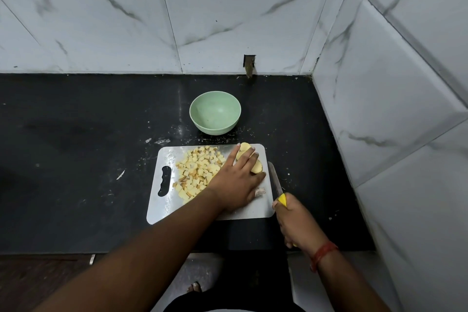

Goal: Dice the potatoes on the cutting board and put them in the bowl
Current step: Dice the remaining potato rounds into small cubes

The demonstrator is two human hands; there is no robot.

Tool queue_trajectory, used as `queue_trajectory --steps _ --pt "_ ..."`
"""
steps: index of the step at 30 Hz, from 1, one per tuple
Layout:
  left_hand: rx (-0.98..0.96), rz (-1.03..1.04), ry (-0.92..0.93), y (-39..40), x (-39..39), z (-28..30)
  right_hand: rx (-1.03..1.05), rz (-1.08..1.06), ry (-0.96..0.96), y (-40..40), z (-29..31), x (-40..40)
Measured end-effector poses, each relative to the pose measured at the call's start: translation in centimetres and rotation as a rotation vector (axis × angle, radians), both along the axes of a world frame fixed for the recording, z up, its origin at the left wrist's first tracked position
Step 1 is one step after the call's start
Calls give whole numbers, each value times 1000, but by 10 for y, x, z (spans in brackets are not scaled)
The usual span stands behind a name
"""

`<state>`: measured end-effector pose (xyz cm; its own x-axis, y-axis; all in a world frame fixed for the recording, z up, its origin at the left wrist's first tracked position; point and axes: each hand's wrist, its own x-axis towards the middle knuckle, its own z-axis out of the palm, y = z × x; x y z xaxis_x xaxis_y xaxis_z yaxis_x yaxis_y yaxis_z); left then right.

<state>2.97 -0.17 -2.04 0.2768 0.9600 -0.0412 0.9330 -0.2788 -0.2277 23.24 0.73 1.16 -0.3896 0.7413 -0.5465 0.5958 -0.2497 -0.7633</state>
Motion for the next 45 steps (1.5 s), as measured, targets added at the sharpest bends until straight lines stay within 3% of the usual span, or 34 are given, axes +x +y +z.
queue_trajectory --steps 9,20,29,33,38,45 --pt "-82 -51 47 31 -18 20 14 4 13 2 4 -2" --pt "-107 33 -68 42 -10 5 34 -34 32 5 13 1" --pt "118 -38 -206 40 -12 -3 38 -50 13 5 13 6" --pt "238 -18 -418 25 -7 -6 39 -79 36 5 15 7" --pt "228 7 -586 -7 6 -22 9 -92 56 1 15 2" --pt "227 39 -489 -39 0 -26 -17 -78 62 -6 15 -5"
